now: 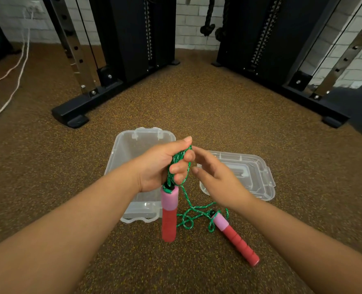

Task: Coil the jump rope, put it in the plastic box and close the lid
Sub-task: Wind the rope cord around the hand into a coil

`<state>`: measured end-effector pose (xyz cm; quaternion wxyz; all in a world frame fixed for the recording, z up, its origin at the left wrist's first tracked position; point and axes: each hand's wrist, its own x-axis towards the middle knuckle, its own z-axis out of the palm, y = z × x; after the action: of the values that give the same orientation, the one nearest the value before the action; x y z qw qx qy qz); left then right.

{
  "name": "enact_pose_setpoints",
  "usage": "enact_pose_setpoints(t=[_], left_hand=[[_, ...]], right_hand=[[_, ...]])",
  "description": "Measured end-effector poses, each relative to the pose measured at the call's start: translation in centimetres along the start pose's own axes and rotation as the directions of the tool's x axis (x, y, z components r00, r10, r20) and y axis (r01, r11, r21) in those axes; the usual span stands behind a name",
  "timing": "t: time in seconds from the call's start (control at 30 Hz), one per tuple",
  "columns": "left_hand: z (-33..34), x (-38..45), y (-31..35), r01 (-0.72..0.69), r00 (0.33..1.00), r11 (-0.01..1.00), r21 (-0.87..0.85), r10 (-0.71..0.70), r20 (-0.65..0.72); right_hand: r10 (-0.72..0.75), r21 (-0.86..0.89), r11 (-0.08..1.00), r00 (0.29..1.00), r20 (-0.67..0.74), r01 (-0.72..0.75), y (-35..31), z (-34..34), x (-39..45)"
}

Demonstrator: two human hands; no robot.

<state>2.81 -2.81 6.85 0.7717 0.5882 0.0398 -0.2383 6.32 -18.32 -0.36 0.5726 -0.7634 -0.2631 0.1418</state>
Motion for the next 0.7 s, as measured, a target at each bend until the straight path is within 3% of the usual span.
enact_pose_setpoints(t=[0.13,0.27,0.33,0.43,0.5,0.57,0.7], left_hand=[[-0.2,0.0,0.0,-0.003,1.0,1.0,-0.011,0.003,-0.009],[-0.8,0.3,0.1,-0.052,0.988,0.988,-0.144,0.031,-0.149],[-1.3,0.5,0.0,-0.094,0.977,0.977,-0.193,0.054,-0.205],[-1.3,0.7,-0.1,-0.111,0.973,0.97,-0.215,0.062,-0.223],[-1.0,0.8,-0.4,-0.081,0.976,0.973,-0.215,0.034,-0.214],[-0.5,0.9,-0.6,-0.037,0.98,0.988,-0.153,0.006,-0.199],[0.3,0.7,-0.5,0.057,0.986,0.998,0.036,-0.051,-0.158]], right_hand=[[0.023,0.142,0.989,0.999,0.043,-0.029,-0.1,0.8,-0.1],[0.153,0.09,0.984,0.988,-0.001,-0.152,0.1,0.9,-2.2],[0.193,-0.044,0.98,0.981,0.025,-0.192,0.1,1.1,-3.5],[0.114,-0.347,0.936,0.984,0.139,-0.06,-0.5,1.5,-5.2],[0.03,-0.437,0.897,0.979,0.203,0.063,-1.6,1.7,-5.6],[-0.052,-0.421,0.896,0.974,0.223,0.144,-2.8,1.6,-5.6],[-0.111,-0.194,0.973,0.99,0.088,0.126,-4.6,0.8,-5.1]])
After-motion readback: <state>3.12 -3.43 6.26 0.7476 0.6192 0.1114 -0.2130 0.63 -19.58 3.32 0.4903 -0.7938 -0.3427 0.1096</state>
